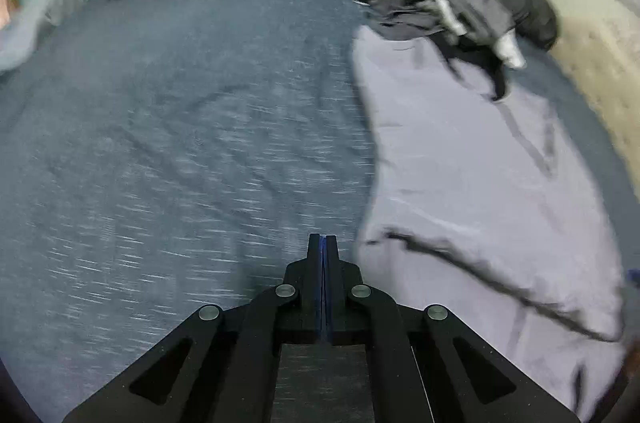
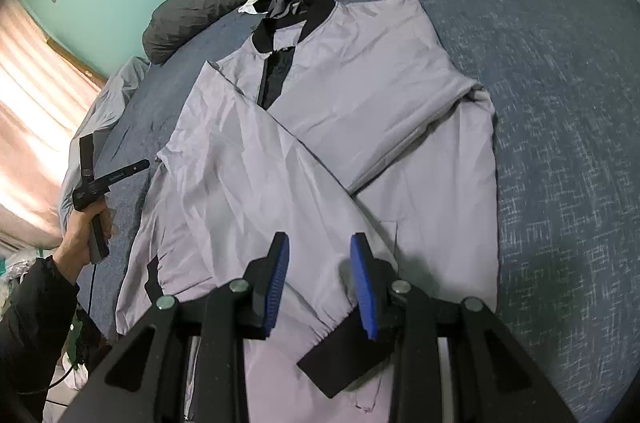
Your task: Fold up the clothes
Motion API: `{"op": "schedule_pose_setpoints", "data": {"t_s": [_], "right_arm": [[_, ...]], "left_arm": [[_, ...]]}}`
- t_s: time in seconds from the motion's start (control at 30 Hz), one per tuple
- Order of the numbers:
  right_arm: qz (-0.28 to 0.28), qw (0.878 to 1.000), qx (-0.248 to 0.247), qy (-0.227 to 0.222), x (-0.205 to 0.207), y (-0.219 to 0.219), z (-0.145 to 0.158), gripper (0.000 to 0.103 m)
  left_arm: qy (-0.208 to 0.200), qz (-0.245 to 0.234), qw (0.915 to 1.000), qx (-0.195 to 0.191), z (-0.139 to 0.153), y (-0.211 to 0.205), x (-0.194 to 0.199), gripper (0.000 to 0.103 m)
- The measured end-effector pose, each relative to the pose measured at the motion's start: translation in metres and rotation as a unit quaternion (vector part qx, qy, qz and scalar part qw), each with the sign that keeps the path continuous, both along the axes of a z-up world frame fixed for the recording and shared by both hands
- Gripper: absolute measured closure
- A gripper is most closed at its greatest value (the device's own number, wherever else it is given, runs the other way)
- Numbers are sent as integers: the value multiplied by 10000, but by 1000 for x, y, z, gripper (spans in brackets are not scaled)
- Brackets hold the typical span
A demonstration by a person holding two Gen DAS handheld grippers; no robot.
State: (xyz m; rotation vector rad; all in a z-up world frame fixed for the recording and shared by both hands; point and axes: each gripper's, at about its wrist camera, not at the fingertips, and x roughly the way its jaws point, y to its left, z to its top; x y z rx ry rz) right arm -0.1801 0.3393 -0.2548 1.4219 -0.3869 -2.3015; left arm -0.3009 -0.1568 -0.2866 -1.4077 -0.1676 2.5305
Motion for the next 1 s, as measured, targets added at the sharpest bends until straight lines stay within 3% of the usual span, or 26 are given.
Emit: {"op": "schedule_pose_setpoints", "data": {"t_s": [0.07, 0.13, 0.3, 0.43, 0.57, 0.63, 0.8, 1.0], "right_arm": [[6, 10000, -11, 0, 0, 0, 0, 71], [9, 10000, -21, 2, 1, 1, 0, 71], [1, 10000, -23, 22, 1, 2, 2, 71], [25, 10000, -41, 20, 1, 1, 1, 71], [37, 10000, -49, 7, 1, 1, 0, 71], [16, 10000, -50, -13, 0, 2, -2, 71], [2, 10000, -62, -53, 0, 2, -7, 71], [35, 9999, -64, -128, 1, 4, -13, 71]], "left_arm": [[11, -153, 9999, 61, 1, 8, 1, 103], [-7, -231, 9997, -115, 0, 17, 3, 102], [-116, -215, 9989, -413, -8, 25, 3, 80], [-234, -120, 9994, -208, -18, 22, -7, 70], [-211, -202, 9992, -268, -20, 25, -13, 71], [-192, -190, 9991, -323, -19, 24, -15, 100], [-111, -191, 9976, -650, -13, 25, -10, 101], [-212, -46, 9984, -521, -23, 16, -11, 100]]}}
